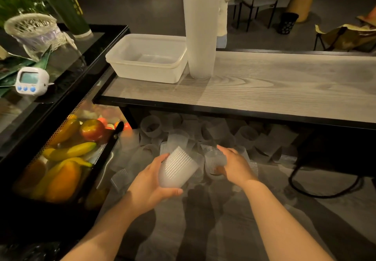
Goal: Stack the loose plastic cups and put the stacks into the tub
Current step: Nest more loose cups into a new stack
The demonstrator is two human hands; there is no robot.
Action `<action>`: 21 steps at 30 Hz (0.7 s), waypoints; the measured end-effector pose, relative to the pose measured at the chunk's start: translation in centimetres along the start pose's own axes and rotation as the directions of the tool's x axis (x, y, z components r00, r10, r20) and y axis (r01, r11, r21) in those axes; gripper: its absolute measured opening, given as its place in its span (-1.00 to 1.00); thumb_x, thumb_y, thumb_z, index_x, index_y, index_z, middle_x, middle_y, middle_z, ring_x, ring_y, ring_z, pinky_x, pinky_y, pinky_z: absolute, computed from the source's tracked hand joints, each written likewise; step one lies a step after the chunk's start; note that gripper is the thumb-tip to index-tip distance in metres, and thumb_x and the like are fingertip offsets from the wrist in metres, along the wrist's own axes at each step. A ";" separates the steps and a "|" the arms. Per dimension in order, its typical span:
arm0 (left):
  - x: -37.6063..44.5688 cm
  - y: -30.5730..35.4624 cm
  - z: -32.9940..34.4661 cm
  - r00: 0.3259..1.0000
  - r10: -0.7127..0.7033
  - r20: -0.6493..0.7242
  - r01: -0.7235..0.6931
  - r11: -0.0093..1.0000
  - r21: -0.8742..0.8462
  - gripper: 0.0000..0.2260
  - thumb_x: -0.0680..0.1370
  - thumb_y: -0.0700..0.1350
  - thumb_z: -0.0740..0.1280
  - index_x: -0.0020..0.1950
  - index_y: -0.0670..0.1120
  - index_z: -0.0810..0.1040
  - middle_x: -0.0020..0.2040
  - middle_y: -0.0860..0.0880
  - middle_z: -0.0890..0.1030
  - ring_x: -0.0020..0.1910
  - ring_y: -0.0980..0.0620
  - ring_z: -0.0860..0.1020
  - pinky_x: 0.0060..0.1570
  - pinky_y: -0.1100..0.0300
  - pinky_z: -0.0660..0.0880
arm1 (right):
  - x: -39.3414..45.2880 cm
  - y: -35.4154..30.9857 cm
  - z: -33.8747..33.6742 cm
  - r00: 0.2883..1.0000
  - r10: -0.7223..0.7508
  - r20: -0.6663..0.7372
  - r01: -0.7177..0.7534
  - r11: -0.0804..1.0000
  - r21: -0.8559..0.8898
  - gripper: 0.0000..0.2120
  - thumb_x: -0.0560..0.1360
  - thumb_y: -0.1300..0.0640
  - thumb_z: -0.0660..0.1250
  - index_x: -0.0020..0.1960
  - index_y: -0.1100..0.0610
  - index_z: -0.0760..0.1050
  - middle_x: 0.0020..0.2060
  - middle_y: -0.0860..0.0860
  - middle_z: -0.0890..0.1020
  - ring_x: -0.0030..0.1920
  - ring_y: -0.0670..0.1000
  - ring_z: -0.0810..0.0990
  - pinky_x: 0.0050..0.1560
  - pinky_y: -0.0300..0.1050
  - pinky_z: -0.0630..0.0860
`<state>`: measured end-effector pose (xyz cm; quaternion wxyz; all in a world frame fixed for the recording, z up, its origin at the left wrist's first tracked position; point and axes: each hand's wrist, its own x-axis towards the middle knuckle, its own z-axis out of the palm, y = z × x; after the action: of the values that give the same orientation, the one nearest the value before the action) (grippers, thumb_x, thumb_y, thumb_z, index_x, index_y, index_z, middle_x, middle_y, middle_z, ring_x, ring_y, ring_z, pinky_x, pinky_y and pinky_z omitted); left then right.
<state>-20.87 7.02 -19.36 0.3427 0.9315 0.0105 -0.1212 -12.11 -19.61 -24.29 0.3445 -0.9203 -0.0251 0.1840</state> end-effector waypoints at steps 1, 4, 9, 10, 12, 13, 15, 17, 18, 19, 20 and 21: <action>0.0 0.0 -0.1 1.000 0.003 0.007 -0.003 1.000 0.001 -0.07 0.28 0.31 0.51 0.50 0.21 0.07 0.31 0.18 0.36 0.21 0.12 0.43 0.12 0.11 0.56 | 0.0 0.0 0.1 1.000 -0.002 -0.006 0.002 1.000 -0.013 -0.30 0.49 0.00 0.43 0.54 -0.09 0.18 0.47 -0.04 0.27 0.35 0.03 0.41 0.21 -0.17 0.38; -0.1 -0.1 -0.2 1.000 -0.003 0.026 0.002 1.000 0.010 -0.07 0.28 0.33 0.50 0.50 0.21 0.06 0.31 0.18 0.35 0.20 0.11 0.43 0.11 0.12 0.56 | 0.3 0.2 0.4 1.000 0.000 -0.018 -0.001 0.998 -0.057 -0.33 0.44 -0.17 0.43 0.47 -0.03 0.31 0.39 -0.01 0.31 0.22 0.03 0.48 0.20 -0.13 0.43; -0.3 -0.1 0.0 0.999 -0.021 0.038 0.020 1.000 0.004 -0.09 0.30 0.27 0.52 0.49 0.23 0.06 0.30 0.18 0.34 0.20 0.12 0.42 0.14 0.16 0.52 | 0.3 0.8 0.7 0.995 -0.004 -0.100 0.000 0.999 -0.034 -0.81 0.45 -0.15 0.43 -0.06 -0.09 0.51 0.26 -0.03 0.43 0.09 -0.03 0.49 0.10 -0.14 0.47; -0.3 -0.1 0.1 0.999 -0.023 0.039 0.023 1.000 0.002 -0.09 0.30 0.27 0.53 0.49 0.23 0.06 0.30 0.17 0.33 0.20 0.12 0.41 0.15 0.16 0.52 | 0.0 0.8 0.6 0.993 0.006 -0.120 -0.007 1.000 -0.006 -0.83 0.46 -0.15 0.42 -0.14 -0.11 0.48 0.24 -0.04 0.46 0.12 0.00 0.50 0.10 -0.12 0.47; -0.4 -0.1 0.2 0.999 -0.027 0.041 0.027 1.000 0.002 -0.08 0.30 0.26 0.53 0.49 0.24 0.06 0.31 0.17 0.33 0.20 0.12 0.41 0.17 0.15 0.51 | -0.6 0.5 0.2 0.988 0.056 -0.143 -0.048 0.997 0.060 -0.80 0.46 -0.16 0.41 -0.21 -0.11 0.45 0.22 -0.07 0.49 0.20 0.02 0.49 0.11 -0.09 0.45; -0.4 -0.1 0.2 0.999 -0.027 0.043 0.027 1.000 0.008 -0.08 0.29 0.26 0.54 0.49 0.25 0.05 0.32 0.17 0.33 0.21 0.11 0.41 0.18 0.13 0.51 | -1.0 0.3 -0.1 0.985 0.079 -0.151 -0.065 0.993 0.099 -0.80 0.46 -0.15 0.41 -0.22 -0.10 0.45 0.19 -0.09 0.51 0.22 0.02 0.47 0.11 -0.09 0.43; -0.5 -0.1 0.2 0.999 -0.022 0.044 0.021 0.999 0.024 -0.06 0.28 0.26 0.54 0.49 0.27 0.04 0.35 0.17 0.32 0.24 0.10 0.41 0.21 0.10 0.51 | -2.0 0.1 -0.6 0.983 0.107 -0.147 -0.068 0.967 0.245 -0.80 0.42 -0.09 0.47 -0.19 -0.09 0.45 0.13 -0.11 0.52 0.21 -0.01 0.47 0.07 -0.09 0.41; -0.7 -0.1 0.1 0.999 -0.001 0.041 -0.001 0.999 0.041 -0.06 0.28 0.25 0.55 0.49 0.28 0.05 0.36 0.20 0.31 0.25 0.12 0.39 0.22 0.11 0.51 | -3.3 -0.2 -1.3 0.991 0.076 -0.107 -0.019 0.888 0.459 -0.70 0.37 0.02 0.54 -0.09 -0.17 0.43 0.16 -0.10 0.51 0.18 -0.03 0.51 0.06 -0.08 0.49; -0.7 0.0 0.1 0.999 0.016 0.041 -0.018 0.999 0.050 -0.06 0.27 0.24 0.55 0.49 0.28 0.06 0.36 0.21 0.31 0.25 0.13 0.39 0.22 0.12 0.50 | -3.9 -0.5 -1.8 0.996 0.039 -0.083 0.012 0.843 0.538 -0.59 0.34 0.07 0.57 -0.01 -0.22 0.41 0.18 -0.10 0.52 0.17 -0.04 0.54 0.08 -0.07 0.53; -0.8 0.0 0.0 0.999 0.034 0.041 -0.036 0.998 0.055 -0.07 0.27 0.24 0.55 0.49 0.28 0.07 0.35 0.22 0.31 0.24 0.14 0.39 0.21 0.13 0.50 | -4.5 -0.7 -2.4 0.998 0.000 -0.057 0.033 0.820 0.572 -0.49 0.32 0.10 0.58 0.08 -0.24 0.38 0.19 -0.12 0.53 0.17 -0.07 0.55 0.11 -0.07 0.55; -0.8 0.1 -0.2 0.998 0.050 0.044 -0.052 0.997 0.054 -0.07 0.26 0.24 0.55 0.48 0.29 0.09 0.34 0.23 0.32 0.24 0.15 0.39 0.20 0.13 0.50 | -4.9 -1.1 -2.9 0.999 -0.042 -0.032 0.053 0.823 0.566 -0.41 0.31 0.11 0.59 0.16 -0.25 0.35 0.19 -0.17 0.55 0.18 -0.12 0.54 0.12 -0.11 0.54; -0.8 0.2 -0.3 0.997 0.065 0.045 -0.068 0.996 0.054 -0.08 0.25 0.23 0.55 0.47 0.30 0.10 0.33 0.24 0.33 0.23 0.16 0.40 0.19 0.14 0.50 | -5.2 -1.5 -3.4 0.997 -0.076 -0.007 0.067 0.830 0.554 -0.36 0.31 0.12 0.59 0.21 -0.24 0.33 0.17 -0.20 0.57 0.18 -0.16 0.53 0.10 -0.17 0.53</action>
<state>-21.62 7.10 -18.85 0.3208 0.9376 -0.0314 -0.1302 -15.61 -21.56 -19.29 0.6022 -0.7784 -0.0077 0.1773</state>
